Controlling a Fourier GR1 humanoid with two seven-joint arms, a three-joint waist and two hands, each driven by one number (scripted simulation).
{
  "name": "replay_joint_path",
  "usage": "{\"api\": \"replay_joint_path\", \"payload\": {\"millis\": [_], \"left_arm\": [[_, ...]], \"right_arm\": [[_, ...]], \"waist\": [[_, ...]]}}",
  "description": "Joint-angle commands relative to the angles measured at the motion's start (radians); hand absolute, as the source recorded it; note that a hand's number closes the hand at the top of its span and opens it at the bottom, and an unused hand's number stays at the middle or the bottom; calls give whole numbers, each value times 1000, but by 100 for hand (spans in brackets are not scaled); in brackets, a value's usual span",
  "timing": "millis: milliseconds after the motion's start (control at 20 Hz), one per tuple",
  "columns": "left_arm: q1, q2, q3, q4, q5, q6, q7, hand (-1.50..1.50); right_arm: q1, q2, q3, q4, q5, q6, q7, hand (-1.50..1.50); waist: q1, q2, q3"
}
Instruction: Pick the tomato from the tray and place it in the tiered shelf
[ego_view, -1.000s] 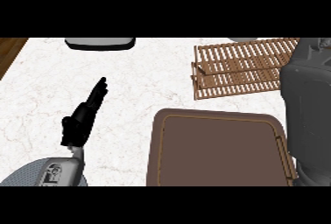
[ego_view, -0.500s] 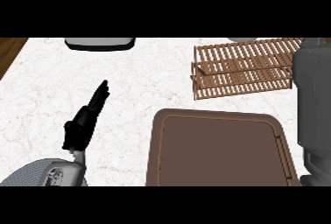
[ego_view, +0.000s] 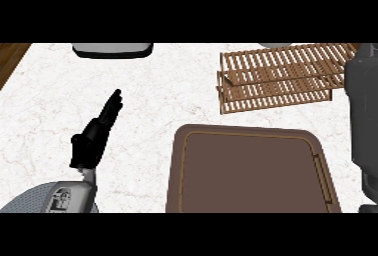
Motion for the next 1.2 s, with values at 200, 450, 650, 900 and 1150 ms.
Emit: {"api": "replay_joint_path", "payload": {"millis": [200, 450, 650, 900, 1150], "left_arm": [[17, -18, -16, 22, -21, 14, -30, 0], [-19, 3, 9, 30, 3, -9, -12, 0], [-23, -29, -10, -5, -5, 16, 40, 0], [-13, -14, -5, -16, -14, 16, 22, 0], [-4, 20, 13, -12, 7, -24, 17, 0]], "right_arm": [[23, -23, -66, -89, -129, 5, 9, -150], [21, -25, -93, -119, -248, 40, 0, -150], [-16, -18, -68, -171, -281, 90, 63, -150], [-22, -29, -146, -183, -351, 3, 50, -150], [-111, -105, -246, -262, -380, -22, 170, -150]], "waist": [[-3, -2, 0], [-3, -1, 0], [-3, -2, 0], [-1, -1, 1], [-6, -3, 0]]}}
